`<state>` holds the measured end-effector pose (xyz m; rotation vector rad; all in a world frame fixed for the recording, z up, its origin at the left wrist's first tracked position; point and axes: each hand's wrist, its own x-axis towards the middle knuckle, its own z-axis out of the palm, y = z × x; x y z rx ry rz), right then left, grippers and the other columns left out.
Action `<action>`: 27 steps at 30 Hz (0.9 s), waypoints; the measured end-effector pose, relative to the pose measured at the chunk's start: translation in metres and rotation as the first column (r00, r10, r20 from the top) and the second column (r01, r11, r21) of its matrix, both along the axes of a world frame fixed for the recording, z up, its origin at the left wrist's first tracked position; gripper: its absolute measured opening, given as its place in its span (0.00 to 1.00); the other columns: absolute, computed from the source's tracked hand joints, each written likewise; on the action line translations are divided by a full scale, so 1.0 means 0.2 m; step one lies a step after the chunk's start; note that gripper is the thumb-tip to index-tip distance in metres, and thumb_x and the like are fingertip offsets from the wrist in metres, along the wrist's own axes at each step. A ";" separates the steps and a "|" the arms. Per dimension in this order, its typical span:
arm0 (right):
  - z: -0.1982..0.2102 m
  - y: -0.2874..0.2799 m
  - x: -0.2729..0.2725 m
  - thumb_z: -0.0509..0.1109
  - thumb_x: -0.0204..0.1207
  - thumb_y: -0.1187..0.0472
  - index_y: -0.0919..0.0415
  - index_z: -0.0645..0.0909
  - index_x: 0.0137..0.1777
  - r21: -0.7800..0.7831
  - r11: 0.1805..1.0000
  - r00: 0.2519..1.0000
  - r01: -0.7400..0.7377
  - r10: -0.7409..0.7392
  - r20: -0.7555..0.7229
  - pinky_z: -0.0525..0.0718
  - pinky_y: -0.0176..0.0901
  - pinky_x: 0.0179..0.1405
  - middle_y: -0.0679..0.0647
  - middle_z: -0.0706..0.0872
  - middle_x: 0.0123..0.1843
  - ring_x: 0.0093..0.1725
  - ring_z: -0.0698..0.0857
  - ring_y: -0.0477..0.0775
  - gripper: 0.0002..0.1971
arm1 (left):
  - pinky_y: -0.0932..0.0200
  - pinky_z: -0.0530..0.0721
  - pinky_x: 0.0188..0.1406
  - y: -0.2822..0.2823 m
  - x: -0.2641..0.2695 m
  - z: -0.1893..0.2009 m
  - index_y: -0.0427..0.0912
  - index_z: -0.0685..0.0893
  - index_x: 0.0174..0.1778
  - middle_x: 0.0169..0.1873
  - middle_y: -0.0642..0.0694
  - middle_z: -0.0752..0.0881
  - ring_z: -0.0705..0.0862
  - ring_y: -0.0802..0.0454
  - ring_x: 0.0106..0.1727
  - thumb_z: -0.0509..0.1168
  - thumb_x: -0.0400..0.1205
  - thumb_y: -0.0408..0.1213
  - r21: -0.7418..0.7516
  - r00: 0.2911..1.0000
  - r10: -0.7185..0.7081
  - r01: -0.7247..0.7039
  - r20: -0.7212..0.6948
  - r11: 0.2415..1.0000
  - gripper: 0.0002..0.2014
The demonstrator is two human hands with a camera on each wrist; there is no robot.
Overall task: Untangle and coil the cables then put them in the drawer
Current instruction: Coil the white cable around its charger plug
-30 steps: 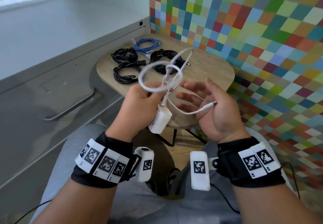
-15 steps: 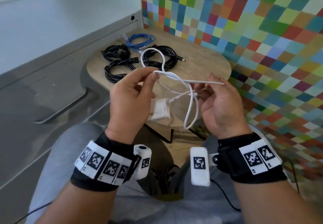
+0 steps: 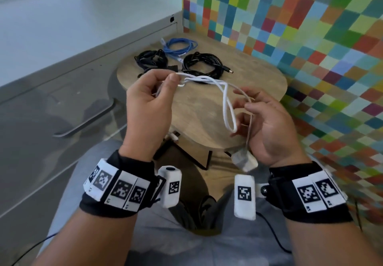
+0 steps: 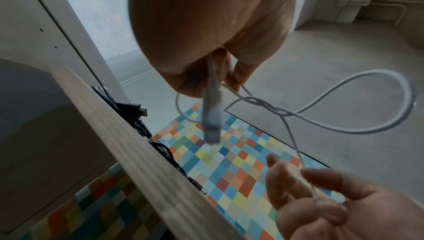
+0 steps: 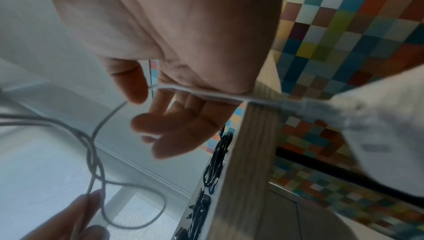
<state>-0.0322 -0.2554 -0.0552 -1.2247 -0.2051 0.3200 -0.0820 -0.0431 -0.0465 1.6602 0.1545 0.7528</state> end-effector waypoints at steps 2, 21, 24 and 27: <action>0.01 0.00 -0.02 0.59 0.85 0.65 0.59 0.88 0.62 -0.019 0.997 0.997 -0.074 0.074 0.022 0.82 0.51 0.32 0.62 0.89 0.46 0.33 0.78 0.61 0.16 | 0.41 0.81 0.35 -0.02 0.00 -0.01 0.46 0.92 0.50 0.38 0.37 0.88 0.80 0.35 0.35 0.70 0.87 0.44 0.027 0.999 -0.048 0.048 -0.027 0.998 0.08; 0.02 0.08 -0.10 0.73 0.83 0.71 0.58 0.87 0.57 -0.239 0.971 0.980 0.001 0.047 0.191 0.89 0.45 0.28 0.56 0.96 0.50 0.32 0.88 0.52 0.09 | 0.54 0.84 0.39 -0.04 -0.03 0.01 0.37 0.91 0.52 0.41 0.40 0.89 0.86 0.43 0.37 0.62 0.90 0.39 -0.275 0.921 -0.378 0.341 -0.097 0.899 0.14; 0.00 0.08 -0.09 0.74 0.81 0.74 0.59 0.86 0.56 -0.221 0.974 0.971 0.056 -0.001 0.240 0.88 0.46 0.34 0.57 0.96 0.49 0.42 0.92 0.52 0.10 | 0.53 0.85 0.37 -0.05 -0.02 0.01 0.37 0.84 0.51 0.41 0.41 0.88 0.87 0.44 0.35 0.64 0.91 0.37 -0.391 0.920 -0.361 0.278 -0.156 0.878 0.08; -0.02 0.08 -0.07 0.75 0.79 0.76 0.59 0.87 0.54 -0.200 0.978 0.972 0.056 -0.007 0.236 0.89 0.42 0.36 0.57 0.95 0.48 0.45 0.92 0.52 0.12 | 0.53 0.87 0.33 -0.04 -0.02 0.00 0.35 0.84 0.55 0.43 0.39 0.89 0.88 0.43 0.35 0.63 0.91 0.43 -0.431 0.879 -0.431 0.314 -0.205 0.846 0.13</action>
